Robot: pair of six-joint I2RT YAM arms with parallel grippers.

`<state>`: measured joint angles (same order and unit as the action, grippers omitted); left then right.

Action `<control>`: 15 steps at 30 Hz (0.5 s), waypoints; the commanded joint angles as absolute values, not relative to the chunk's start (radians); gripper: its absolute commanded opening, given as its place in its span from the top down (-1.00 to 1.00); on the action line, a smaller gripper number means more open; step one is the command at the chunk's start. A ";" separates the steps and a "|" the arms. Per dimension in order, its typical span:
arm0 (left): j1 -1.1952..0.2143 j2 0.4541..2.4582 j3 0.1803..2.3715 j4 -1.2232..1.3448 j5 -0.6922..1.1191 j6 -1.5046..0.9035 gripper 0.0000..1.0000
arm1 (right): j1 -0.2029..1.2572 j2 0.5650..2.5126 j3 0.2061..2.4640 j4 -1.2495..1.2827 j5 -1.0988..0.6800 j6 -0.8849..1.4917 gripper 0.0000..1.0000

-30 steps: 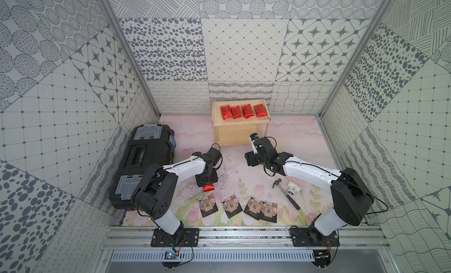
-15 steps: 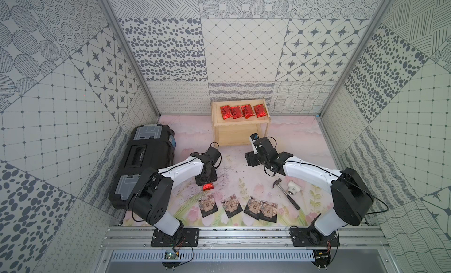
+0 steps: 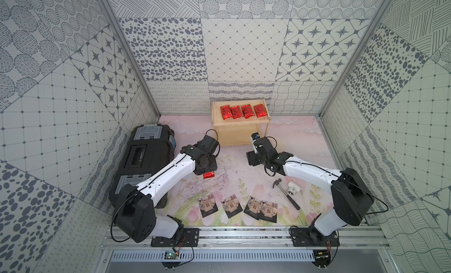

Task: Place the tea bags on the shelf by color
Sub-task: Pick up the tea bag from the center of the board, then place the tea bag on the shelf.

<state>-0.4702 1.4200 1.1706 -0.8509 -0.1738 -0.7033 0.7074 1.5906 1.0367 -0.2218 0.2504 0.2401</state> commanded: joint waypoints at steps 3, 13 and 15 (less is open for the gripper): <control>-0.472 1.436 1.456 -1.053 -0.287 -0.540 0.05 | 0.705 1.552 1.040 -0.195 0.275 0.224 -0.48; -0.431 1.821 2.113 -1.113 -0.308 -0.357 0.05 | 0.674 1.533 1.000 -0.155 0.220 0.247 -0.49; -0.419 1.931 2.306 -1.150 -0.300 -0.324 0.05 | 0.666 1.529 0.994 -0.146 0.206 0.254 -0.48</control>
